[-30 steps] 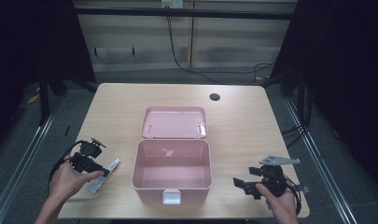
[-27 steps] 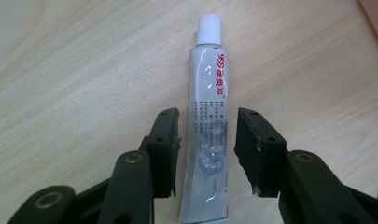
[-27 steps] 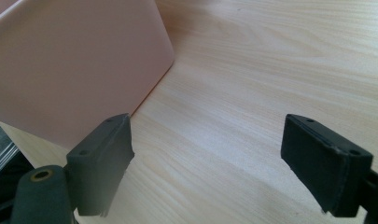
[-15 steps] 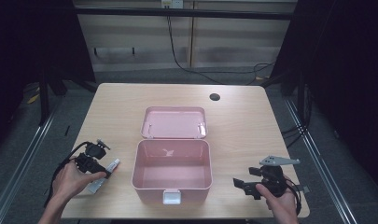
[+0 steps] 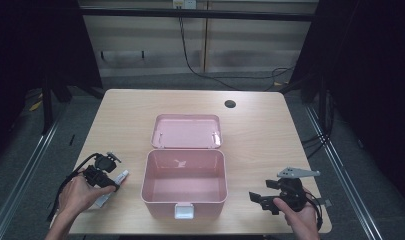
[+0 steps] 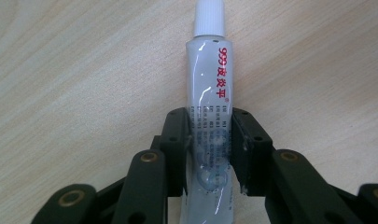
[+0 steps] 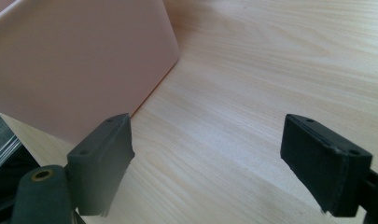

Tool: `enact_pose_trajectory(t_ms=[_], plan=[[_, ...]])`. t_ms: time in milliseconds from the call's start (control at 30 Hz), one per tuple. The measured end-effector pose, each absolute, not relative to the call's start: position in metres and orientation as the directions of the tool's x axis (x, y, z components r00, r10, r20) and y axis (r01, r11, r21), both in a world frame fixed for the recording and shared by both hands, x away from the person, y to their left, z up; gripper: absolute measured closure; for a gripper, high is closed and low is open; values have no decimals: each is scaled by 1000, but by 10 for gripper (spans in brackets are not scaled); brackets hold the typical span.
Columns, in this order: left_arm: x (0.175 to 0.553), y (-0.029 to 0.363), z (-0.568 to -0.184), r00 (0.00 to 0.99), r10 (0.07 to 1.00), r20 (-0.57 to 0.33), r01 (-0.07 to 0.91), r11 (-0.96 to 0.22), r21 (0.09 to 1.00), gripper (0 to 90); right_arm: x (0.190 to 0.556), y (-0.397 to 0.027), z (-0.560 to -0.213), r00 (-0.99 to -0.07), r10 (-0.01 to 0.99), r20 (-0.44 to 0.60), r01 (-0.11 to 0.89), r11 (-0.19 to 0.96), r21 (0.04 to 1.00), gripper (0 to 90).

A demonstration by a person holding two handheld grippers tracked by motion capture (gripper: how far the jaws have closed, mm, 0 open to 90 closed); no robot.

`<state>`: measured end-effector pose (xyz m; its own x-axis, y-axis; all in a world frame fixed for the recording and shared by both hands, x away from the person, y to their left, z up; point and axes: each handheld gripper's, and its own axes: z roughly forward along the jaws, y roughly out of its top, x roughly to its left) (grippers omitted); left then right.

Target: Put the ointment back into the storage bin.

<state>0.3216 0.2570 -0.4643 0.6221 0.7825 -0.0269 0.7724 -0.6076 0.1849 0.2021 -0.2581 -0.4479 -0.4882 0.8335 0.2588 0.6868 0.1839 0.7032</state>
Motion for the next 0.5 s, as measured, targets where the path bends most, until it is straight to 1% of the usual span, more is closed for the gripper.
enact_pose_trajectory(t_ms=[67, 133, 400, 500], plan=[[323, 257, -464, 629, 777, -24, 766, -615, 184, 690, 202, -258, -448, -486, 834, 261, 689, 182, 702, 165], [322, 257, -464, 608, 793, -38, 785, -594, 178, 692, 202, -258, -448, -486, 834, 261, 688, 182, 702, 164], [325, 261, -464, 616, 785, -60, 779, -597, 188, 698, 203, -258, -448, -485, 835, 260, 689, 182, 701, 164], [326, 265, -462, 610, 788, -87, 786, -586, 198, 713, 203, -259, -448, -482, 836, 262, 692, 180, 699, 165]])
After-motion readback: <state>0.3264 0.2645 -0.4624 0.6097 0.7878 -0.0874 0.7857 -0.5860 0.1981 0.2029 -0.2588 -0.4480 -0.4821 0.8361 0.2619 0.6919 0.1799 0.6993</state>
